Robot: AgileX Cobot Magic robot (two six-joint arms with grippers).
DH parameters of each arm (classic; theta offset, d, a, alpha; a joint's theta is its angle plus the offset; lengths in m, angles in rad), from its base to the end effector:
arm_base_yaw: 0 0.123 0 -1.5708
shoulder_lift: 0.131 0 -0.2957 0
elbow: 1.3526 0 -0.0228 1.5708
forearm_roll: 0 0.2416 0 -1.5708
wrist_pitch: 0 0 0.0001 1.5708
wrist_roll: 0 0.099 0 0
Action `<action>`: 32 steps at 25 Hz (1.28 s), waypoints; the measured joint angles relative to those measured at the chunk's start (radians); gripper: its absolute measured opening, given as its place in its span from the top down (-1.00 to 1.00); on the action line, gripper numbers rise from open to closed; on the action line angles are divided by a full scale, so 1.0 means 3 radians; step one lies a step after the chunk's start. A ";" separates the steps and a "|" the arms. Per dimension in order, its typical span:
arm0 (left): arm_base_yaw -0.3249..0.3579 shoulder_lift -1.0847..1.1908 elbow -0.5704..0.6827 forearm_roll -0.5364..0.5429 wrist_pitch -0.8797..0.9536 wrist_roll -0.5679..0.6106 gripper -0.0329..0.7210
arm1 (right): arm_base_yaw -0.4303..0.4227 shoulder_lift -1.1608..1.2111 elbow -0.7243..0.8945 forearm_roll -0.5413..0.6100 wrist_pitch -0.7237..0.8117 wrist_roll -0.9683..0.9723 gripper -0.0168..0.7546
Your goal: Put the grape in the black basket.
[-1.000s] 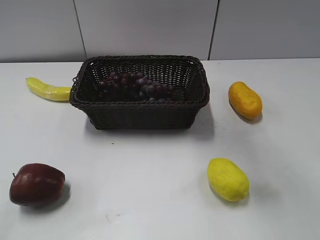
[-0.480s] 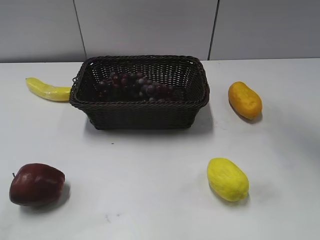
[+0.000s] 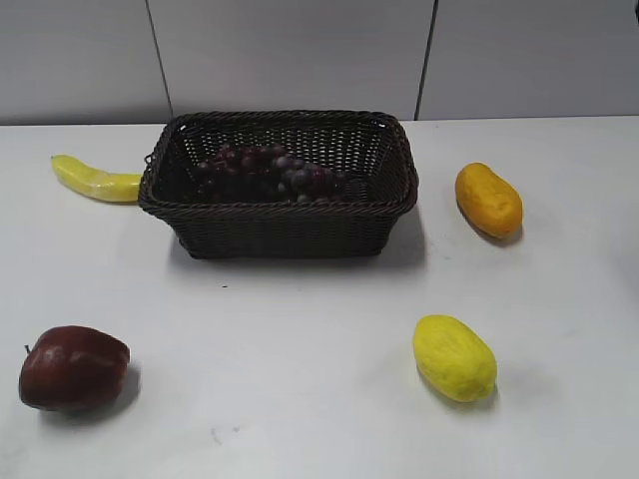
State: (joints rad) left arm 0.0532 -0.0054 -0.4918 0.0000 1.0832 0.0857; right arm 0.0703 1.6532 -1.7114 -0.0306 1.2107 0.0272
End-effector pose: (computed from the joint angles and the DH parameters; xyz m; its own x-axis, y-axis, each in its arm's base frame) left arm -0.0175 -0.0009 0.2649 -0.4805 0.0601 -0.8749 -0.0121 0.9971 0.0752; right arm 0.3456 0.0215 0.3829 -0.8735 -0.0451 -0.4847 -0.0420 0.9990 -0.0171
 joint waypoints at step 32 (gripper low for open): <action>0.0000 0.0000 0.0000 0.0000 0.0000 0.0000 -0.39 | -0.0060 -0.2781 0.3791 0.0039 -0.0469 0.0000 -0.58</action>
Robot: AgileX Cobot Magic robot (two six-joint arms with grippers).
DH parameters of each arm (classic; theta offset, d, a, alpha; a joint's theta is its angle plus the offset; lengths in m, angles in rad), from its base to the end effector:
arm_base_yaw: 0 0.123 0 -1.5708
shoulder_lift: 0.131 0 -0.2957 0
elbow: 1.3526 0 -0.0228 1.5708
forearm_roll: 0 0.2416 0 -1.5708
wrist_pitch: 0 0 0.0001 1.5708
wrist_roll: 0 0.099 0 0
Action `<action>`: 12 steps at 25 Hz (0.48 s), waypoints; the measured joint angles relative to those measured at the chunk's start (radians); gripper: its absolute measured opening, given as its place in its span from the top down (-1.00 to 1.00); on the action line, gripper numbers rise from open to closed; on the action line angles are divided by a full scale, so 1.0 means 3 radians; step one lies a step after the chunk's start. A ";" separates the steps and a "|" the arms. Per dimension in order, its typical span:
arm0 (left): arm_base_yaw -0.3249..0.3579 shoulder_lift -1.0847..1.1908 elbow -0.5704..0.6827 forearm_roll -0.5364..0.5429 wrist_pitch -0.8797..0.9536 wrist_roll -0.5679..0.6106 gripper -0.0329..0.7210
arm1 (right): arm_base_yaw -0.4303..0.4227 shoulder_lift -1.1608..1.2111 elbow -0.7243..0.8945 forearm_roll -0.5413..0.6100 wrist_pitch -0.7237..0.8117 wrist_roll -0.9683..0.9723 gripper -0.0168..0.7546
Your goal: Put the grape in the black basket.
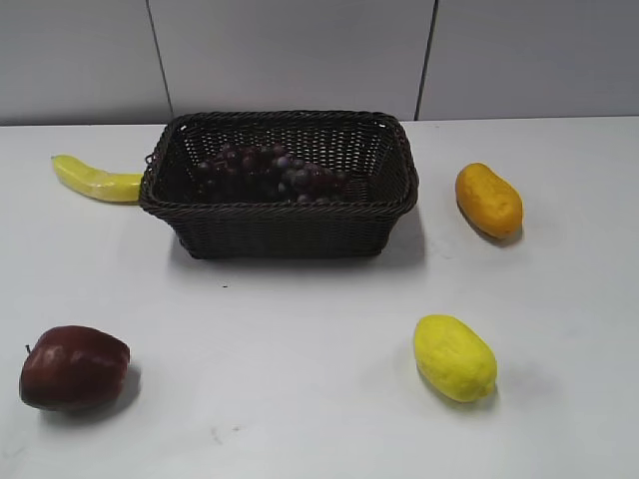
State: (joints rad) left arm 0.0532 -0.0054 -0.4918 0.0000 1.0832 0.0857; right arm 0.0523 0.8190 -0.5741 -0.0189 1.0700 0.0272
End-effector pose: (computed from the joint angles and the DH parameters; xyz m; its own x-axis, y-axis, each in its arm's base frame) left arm -0.0175 -0.0009 0.2649 -0.4805 0.0601 -0.8749 -0.0121 0.9971 0.0752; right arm 0.1033 0.0038 0.2549 -0.9411 -0.0311 -0.3367 -0.0296 0.9995 -0.0095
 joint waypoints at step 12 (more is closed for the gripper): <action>0.0000 0.0000 0.0000 0.0000 0.0000 0.0000 -0.39 | 0.0000 -0.1216 0.0214 0.0063 -0.0068 0.0000 -0.58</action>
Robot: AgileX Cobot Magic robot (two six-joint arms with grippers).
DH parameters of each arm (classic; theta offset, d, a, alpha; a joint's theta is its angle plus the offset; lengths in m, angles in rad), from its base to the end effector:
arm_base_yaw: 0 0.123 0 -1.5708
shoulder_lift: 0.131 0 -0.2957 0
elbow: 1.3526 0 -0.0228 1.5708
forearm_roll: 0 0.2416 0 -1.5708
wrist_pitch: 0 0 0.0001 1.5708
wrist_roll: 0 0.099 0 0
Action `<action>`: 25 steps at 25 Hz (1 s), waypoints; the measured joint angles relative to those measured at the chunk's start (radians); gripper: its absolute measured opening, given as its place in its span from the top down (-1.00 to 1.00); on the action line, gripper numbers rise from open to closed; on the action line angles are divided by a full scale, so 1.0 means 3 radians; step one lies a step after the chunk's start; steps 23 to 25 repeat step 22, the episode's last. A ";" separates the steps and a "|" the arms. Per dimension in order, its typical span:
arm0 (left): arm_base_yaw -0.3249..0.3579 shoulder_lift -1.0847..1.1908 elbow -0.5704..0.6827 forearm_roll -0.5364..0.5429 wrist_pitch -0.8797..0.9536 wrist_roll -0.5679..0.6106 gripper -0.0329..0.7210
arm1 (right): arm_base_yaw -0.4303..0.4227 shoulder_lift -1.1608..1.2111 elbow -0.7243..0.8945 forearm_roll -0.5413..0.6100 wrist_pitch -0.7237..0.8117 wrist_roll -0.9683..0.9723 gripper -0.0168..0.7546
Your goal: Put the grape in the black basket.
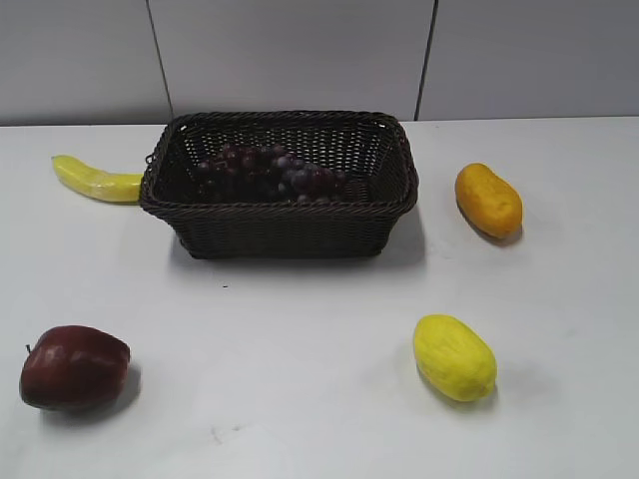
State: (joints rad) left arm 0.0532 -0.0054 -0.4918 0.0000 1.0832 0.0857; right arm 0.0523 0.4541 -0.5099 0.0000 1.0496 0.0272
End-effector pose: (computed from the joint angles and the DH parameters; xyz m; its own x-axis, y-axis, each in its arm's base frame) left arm -0.0175 -0.0009 0.2649 -0.4805 0.0601 -0.8749 -0.0121 0.9971 0.0752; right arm 0.0503 0.0026 0.2653 -0.7875 -0.0140 -0.6162 -0.0309 0.9994 0.0168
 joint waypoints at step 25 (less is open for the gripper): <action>0.0000 0.0000 0.0000 0.0000 0.0000 0.0000 -0.39 | 0.0000 -0.1483 0.0022 0.0000 -0.0004 0.0000 -0.58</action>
